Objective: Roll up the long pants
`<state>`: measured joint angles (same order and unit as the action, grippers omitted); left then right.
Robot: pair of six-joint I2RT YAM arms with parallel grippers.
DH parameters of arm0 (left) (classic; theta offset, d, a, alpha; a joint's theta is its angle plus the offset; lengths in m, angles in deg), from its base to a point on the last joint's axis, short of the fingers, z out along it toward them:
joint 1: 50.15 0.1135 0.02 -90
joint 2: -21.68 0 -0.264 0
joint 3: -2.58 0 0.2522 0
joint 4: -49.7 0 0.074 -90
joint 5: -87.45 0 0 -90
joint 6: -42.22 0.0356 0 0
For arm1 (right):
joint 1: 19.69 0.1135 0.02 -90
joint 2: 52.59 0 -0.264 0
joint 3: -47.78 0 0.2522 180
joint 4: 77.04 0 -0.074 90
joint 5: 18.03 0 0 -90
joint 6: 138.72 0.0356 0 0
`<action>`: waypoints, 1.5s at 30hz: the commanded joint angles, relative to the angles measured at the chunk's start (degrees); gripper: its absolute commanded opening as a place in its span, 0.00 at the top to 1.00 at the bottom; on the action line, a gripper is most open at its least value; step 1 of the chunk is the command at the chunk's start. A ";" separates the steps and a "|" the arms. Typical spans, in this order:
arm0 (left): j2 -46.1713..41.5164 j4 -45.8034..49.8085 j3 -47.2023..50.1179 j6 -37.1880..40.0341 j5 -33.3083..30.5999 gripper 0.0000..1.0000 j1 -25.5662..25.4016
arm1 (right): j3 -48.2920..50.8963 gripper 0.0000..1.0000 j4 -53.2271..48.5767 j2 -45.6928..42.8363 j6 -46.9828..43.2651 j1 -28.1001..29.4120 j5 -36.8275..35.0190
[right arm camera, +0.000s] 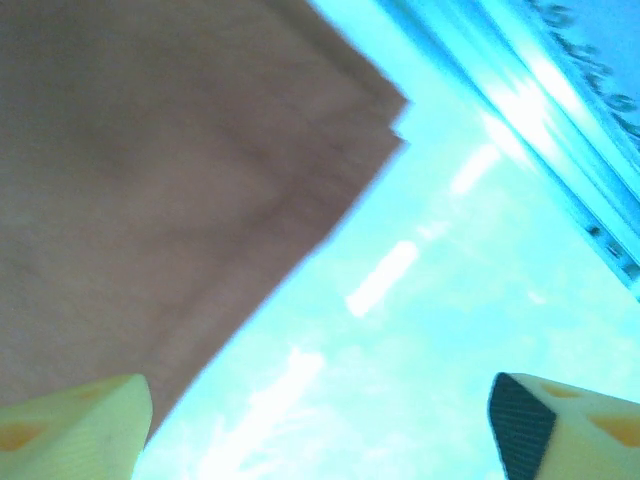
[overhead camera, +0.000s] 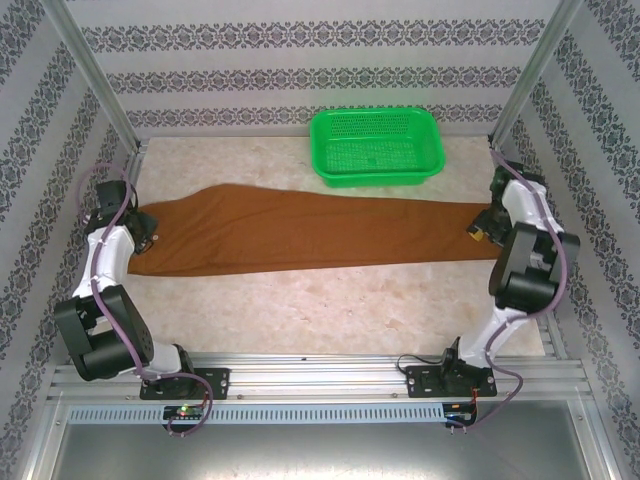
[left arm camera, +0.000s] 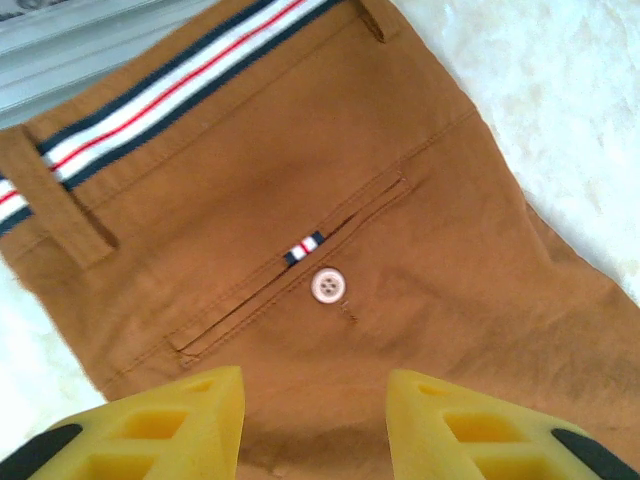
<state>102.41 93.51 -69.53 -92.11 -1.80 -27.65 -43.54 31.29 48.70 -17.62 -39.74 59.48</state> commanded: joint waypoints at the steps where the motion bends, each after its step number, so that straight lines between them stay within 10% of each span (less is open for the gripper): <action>1: 2.41 -3.16 -2.26 2.07 1.23 0.57 -1.75 | 4.63 0.02 5.04 -0.80 0.07 -2.99 1.84; 20: 9.23 -1.89 -6.44 3.31 0.63 0.66 -7.73 | -6.02 0.05 11.96 18.84 2.42 -9.66 12.92; 23: 10.19 -1.67 -6.52 3.11 1.78 0.67 -7.82 | -8.30 0.24 12.19 22.25 2.33 -9.44 13.30; 28: 11.30 -1.57 -6.45 3.39 3.38 0.68 -7.94 | -9.44 1.00 13.20 23.92 2.38 -10.07 14.85; 40: 10.81 -1.13 -5.90 4.11 4.32 0.69 -8.81 | -6.47 1.00 15.31 13.47 3.09 -21.20 13.95; 45: 10.60 -2.15 -4.69 3.52 5.13 0.70 -9.14 | -1.34 1.00 18.92 9.71 4.20 -14.19 16.93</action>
<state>113.53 91.87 -75.14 -89.51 2.66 -36.05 -46.99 46.40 62.23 -15.92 -56.44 77.82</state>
